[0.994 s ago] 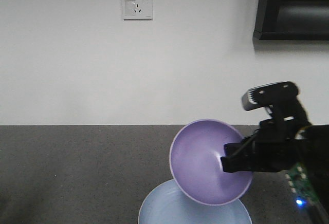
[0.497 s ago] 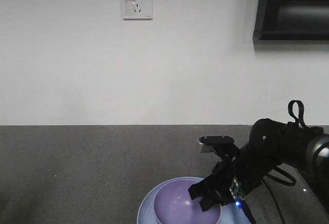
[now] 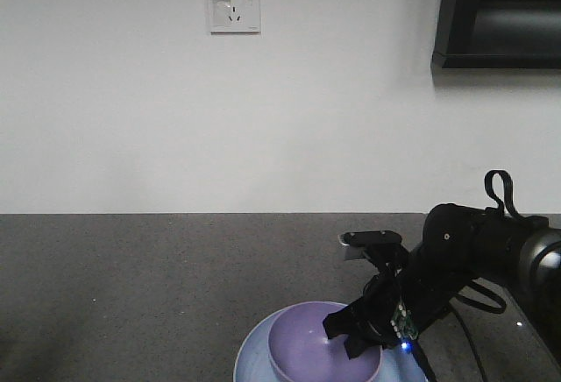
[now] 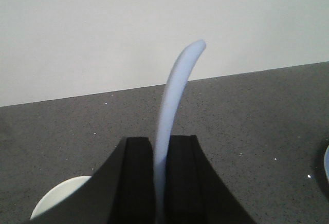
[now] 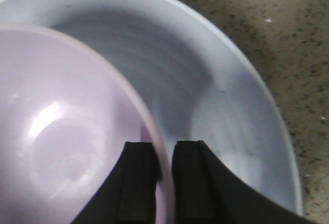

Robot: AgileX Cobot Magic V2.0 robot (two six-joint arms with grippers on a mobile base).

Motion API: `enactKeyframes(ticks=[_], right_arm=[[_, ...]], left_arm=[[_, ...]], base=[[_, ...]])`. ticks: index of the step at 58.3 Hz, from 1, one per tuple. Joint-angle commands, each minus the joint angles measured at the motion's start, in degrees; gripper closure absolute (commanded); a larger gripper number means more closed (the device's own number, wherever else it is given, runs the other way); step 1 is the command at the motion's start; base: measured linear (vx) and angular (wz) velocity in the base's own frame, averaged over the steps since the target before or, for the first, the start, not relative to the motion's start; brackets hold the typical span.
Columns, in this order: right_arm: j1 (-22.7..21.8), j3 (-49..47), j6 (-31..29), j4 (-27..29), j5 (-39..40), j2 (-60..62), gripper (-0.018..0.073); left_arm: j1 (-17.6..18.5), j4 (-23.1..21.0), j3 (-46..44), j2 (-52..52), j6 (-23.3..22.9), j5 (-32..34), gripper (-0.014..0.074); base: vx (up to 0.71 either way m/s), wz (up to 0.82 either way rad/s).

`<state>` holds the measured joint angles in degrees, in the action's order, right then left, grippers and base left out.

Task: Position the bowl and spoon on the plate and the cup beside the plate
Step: 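Lower the held bowl onto the plate and open the right gripper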

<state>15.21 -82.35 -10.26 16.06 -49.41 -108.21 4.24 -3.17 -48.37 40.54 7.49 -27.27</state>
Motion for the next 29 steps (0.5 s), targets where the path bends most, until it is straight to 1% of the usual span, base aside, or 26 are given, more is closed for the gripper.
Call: enactKeyframes(ticks=[1,7,12,18,24,29], right_arm=[[-0.1,-1.8,-0.2,-0.4,2.0,2.8,0.0210],[-0.1,-1.8,0.0,0.2,1.8,3.0,0.0115],[-0.1,-1.8,-1.7,1.0,2.1,3.9,0.0071],[-0.1,-1.8,-4.1,0.8,2.6,6.6,0.0065],[-0.8,-1.8,-3.8,0.1,3.0,11.9,0.0069],[-2.2,-1.8,-2.4,0.2,3.1,17.5,0.0069]], left_arm=[[0.3,-0.5,-1.6,0.2,-0.1,5.0,0.0599],[0.3,-0.5,-1.6,0.2,-0.1,5.1,0.0596],[0.3,-0.5,-1.6,0.2,-0.1,5.5,0.0594],[0.3,-0.5,-1.6,0.2,-0.1,5.8,0.0592],[0.3,-0.6,-1.6,0.2,-0.1,5.8,0.0592],[0.3,-0.6,-1.6,0.2,-0.1,5.8,0.0592]], base=[[0.00,0.00],[0.00,0.00],[0.00,0.00],[0.00,0.00],[0.00,0.00],[0.00,0.00]])
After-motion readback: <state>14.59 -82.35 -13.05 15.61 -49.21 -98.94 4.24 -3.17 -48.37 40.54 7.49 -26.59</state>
